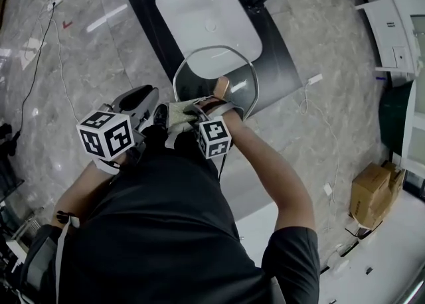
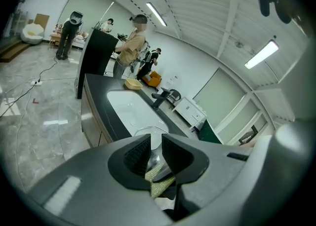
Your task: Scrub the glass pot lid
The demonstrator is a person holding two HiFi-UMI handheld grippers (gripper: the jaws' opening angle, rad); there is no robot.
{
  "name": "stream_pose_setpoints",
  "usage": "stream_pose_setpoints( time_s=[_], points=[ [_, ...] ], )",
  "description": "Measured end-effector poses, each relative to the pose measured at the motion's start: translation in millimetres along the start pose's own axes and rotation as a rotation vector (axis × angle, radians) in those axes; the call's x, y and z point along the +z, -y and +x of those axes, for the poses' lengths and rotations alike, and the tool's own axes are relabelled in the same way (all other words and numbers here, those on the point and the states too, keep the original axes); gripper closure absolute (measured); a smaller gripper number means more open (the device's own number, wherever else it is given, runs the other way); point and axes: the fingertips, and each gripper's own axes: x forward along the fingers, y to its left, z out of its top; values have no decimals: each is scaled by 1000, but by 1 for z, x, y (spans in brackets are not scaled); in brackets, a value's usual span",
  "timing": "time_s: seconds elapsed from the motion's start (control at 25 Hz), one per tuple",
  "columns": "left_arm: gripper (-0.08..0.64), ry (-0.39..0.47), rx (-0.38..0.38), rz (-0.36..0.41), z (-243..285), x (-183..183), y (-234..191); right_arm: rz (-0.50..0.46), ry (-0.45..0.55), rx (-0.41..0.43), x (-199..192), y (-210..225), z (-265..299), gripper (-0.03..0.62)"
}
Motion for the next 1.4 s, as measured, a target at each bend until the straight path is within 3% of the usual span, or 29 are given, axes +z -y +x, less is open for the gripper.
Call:
stream_pose_setpoints(
  time_s=[0.16, 0.28, 0.56, 0.68, 0.76, 0.84, 1.0, 1.2, 1.4],
  points=[
    [489, -47, -47, 38, 20, -4, 22, 84, 38, 9, 0, -27, -10, 528],
    [489, -85, -93, 82, 35, -7, 41, 282, 103, -63, 0, -30, -24, 528],
    [489, -147, -194, 165, 60, -9, 76, 654, 152, -480, -58, 5, -113, 528],
    [489, -158, -220, 187, 66, -9, 86, 815, 180, -695, -97, 23, -163, 528],
    [489, -166, -231, 198, 67, -10, 89, 894, 146, -785, -130, 26, -177, 528],
    [489, -172, -232, 204, 67, -11, 89, 922, 61, -797, -163, 20, -170, 528],
    [489, -166, -207, 194, 60, -5, 77, 988, -34, -714, -195, 0, -133, 528],
    [489, -165, -171, 155, 53, -3, 53, 1176, 70, -756, -170, -17, -102, 528],
    [489, -186, -195, 157, 59, -4, 51, 1299, 109, -810, -139, -26, -84, 528]
  ],
)
